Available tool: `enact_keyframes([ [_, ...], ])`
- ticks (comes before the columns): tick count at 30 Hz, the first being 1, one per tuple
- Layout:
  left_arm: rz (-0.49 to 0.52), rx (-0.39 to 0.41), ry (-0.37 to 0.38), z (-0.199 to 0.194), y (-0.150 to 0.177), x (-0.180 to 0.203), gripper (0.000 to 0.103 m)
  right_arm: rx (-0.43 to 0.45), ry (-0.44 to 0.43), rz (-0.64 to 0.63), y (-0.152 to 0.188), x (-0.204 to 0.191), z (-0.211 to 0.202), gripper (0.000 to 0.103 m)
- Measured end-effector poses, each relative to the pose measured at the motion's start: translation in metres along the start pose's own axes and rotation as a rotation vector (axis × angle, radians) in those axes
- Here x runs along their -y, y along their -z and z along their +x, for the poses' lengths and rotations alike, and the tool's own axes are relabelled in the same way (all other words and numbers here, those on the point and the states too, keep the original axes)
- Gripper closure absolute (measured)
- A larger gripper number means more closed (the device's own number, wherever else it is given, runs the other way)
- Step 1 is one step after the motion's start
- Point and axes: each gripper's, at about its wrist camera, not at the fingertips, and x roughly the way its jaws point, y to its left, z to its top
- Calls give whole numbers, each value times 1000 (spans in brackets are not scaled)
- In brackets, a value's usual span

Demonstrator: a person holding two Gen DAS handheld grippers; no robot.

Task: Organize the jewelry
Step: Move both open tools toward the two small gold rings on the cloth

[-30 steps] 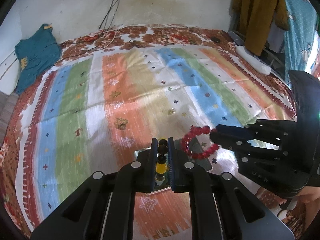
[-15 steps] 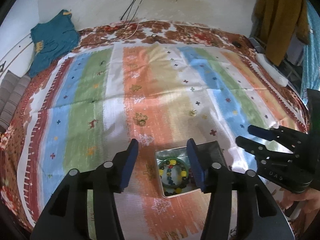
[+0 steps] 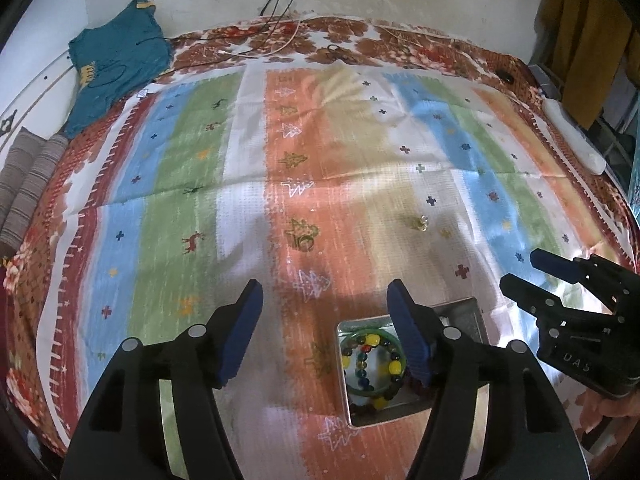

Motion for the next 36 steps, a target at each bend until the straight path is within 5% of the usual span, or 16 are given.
enact_keyframes([
  [36, -15, -172, -58, 89, -34, -21, 34, -124, 18, 39, -39, 15, 79, 40],
])
